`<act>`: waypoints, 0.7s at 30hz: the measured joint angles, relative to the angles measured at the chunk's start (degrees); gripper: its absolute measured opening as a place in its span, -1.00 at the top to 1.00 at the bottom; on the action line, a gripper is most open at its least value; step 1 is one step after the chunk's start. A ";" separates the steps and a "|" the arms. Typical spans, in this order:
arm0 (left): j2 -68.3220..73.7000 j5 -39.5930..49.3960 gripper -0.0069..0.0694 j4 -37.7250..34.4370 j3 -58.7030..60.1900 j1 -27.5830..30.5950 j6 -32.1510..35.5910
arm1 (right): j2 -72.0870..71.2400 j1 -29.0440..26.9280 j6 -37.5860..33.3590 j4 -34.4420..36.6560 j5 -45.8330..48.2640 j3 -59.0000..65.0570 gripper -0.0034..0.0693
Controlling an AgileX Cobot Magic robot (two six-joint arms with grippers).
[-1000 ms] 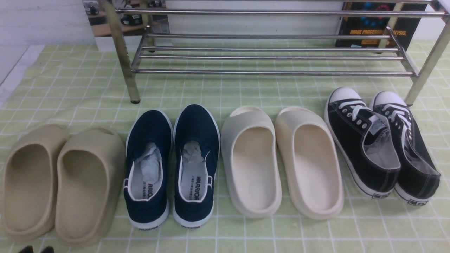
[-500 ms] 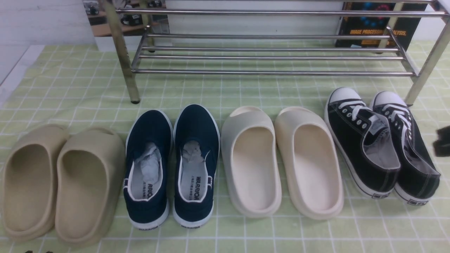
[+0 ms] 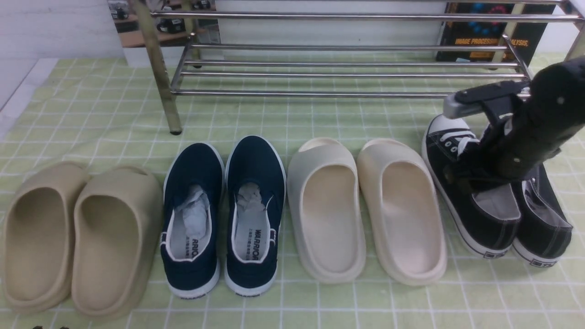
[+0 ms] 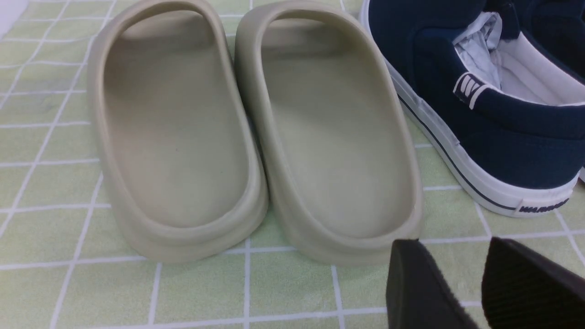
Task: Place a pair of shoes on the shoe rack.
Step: Use the right arm to grab the shoe closest to it, then use the right arm to put a shoe into the shoe rack
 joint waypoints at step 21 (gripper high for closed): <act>0.00 0.00 0.19 0.00 0.00 0.00 0.00 | -1.35 0.22 5.41 3.49 15.58 -15.16 0.86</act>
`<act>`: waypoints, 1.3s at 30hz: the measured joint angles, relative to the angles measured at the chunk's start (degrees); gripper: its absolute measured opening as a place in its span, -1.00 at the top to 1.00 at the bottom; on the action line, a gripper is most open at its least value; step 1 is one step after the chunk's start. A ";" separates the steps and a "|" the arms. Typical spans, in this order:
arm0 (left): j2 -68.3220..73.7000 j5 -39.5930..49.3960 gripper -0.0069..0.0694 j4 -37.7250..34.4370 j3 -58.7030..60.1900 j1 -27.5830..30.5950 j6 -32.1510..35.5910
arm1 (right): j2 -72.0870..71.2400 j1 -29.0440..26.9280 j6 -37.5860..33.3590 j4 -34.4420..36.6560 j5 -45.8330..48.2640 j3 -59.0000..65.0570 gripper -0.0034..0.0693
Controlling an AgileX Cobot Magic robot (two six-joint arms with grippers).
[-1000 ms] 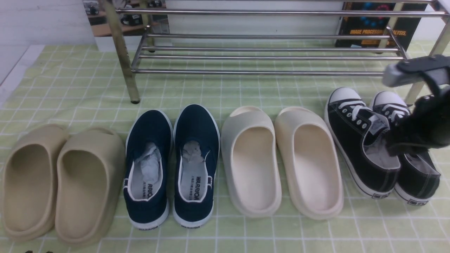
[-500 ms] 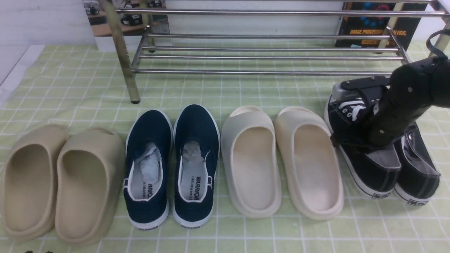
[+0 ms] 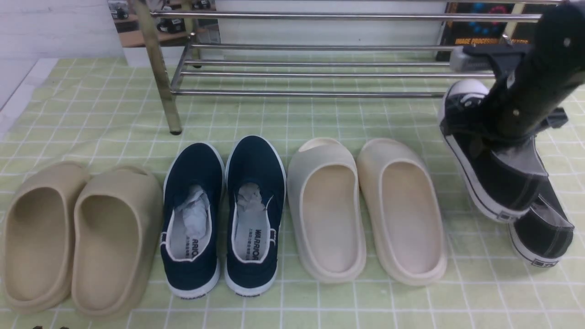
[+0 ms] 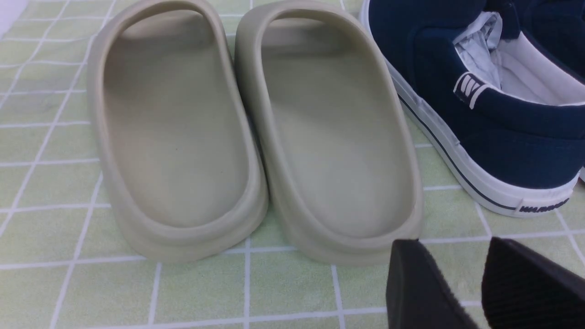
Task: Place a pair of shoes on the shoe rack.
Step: Use the right arm to put a shoe into the shoe rack
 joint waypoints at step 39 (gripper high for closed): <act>0.00 0.00 0.19 0.00 0.00 0.00 0.00 | 38.44 -1.39 -9.17 -5.58 0.78 -56.98 0.54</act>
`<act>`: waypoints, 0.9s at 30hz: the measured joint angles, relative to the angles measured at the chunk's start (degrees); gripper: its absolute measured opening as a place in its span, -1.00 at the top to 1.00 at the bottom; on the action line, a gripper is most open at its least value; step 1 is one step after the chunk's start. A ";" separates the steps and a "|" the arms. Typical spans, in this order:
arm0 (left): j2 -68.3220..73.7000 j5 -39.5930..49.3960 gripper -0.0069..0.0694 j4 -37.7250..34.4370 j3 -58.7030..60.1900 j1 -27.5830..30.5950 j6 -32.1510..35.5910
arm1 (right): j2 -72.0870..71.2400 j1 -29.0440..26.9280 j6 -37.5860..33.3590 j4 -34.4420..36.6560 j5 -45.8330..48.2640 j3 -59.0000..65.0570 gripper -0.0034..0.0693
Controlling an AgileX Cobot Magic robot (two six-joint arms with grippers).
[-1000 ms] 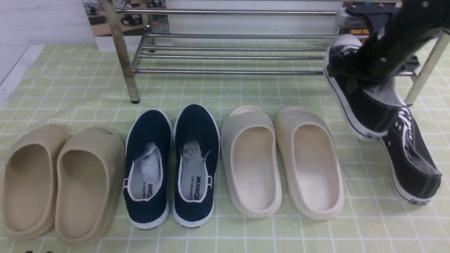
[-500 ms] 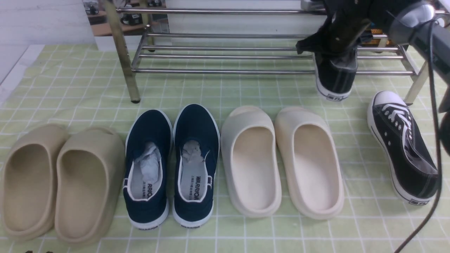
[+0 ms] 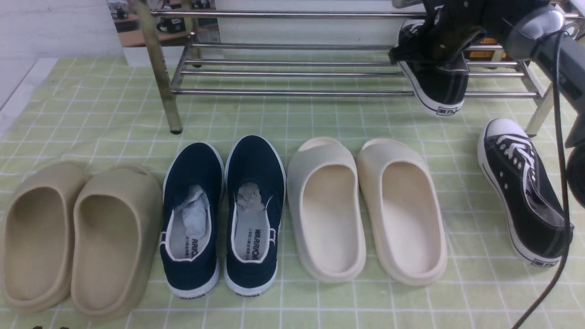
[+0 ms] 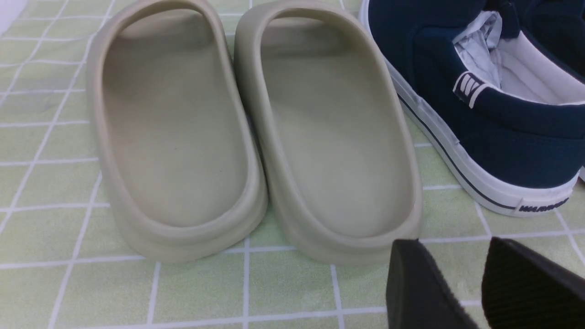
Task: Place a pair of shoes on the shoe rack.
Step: Use the right arm to put a shoe into the shoe rack, then use the right arm to grab the shoe closest to it
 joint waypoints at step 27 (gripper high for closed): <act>0.00 0.00 0.19 0.00 0.00 0.00 0.00 | -32.61 -5.56 0.22 4.41 -0.40 35.11 -0.52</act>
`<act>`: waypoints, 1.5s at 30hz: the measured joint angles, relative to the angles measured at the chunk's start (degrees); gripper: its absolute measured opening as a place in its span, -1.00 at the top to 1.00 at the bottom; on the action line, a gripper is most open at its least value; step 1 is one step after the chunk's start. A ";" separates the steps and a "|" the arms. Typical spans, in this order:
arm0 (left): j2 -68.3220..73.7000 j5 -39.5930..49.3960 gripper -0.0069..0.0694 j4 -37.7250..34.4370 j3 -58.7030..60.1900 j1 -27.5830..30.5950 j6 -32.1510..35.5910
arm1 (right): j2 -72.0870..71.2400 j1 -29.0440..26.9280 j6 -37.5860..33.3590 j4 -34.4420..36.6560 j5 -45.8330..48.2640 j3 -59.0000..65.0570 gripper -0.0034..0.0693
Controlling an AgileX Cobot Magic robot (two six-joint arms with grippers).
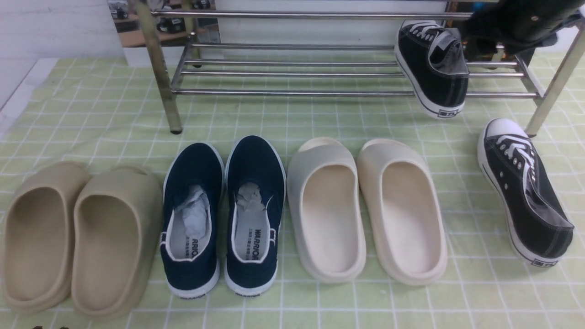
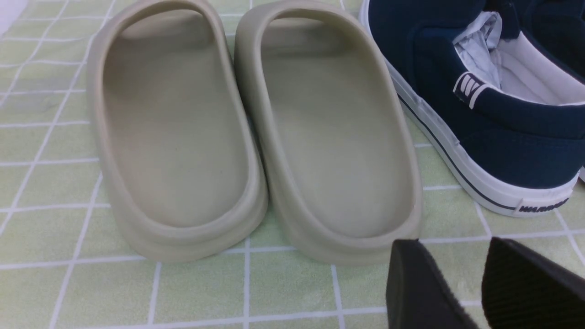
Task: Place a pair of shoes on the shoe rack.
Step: Use the right arm to grab the shoe closest to it, then use the right arm to put a shoe into the shoe rack
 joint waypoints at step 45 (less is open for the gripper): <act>0.00 0.05 0.19 0.00 0.00 0.00 0.00 | -5.15 0.10 12.18 -9.86 5.95 20.08 0.77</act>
